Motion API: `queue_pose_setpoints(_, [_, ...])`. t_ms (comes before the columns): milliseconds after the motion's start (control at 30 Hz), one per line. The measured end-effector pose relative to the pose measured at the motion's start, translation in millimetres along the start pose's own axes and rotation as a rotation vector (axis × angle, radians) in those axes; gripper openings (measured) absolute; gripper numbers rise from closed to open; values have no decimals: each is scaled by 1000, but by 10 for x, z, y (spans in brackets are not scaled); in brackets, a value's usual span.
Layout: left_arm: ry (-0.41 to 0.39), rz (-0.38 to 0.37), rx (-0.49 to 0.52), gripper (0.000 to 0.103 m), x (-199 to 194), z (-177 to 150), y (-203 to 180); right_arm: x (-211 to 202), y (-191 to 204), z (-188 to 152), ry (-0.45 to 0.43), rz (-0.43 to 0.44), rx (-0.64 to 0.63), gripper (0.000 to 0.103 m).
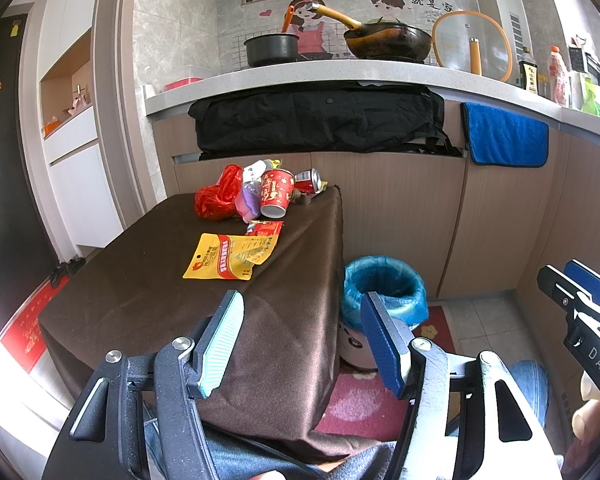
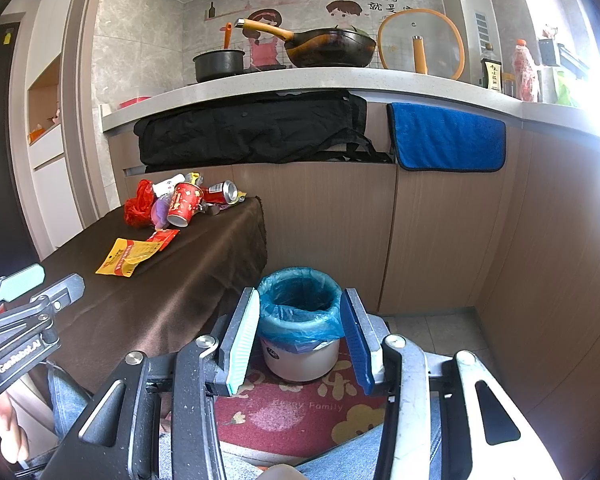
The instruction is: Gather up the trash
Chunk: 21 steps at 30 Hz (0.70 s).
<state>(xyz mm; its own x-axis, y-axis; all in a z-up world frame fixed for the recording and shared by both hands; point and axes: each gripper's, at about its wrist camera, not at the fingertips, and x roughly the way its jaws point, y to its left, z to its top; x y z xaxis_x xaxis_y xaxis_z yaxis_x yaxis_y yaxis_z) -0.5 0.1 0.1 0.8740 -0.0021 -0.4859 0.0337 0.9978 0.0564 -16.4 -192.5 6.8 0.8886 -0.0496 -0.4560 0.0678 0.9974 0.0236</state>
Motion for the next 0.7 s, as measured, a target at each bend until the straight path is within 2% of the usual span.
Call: queue_pose_setpoints(700, [-1, -1, 1, 61, -1, 0, -1, -24, -11, 3, -4, -1, 1, 40])
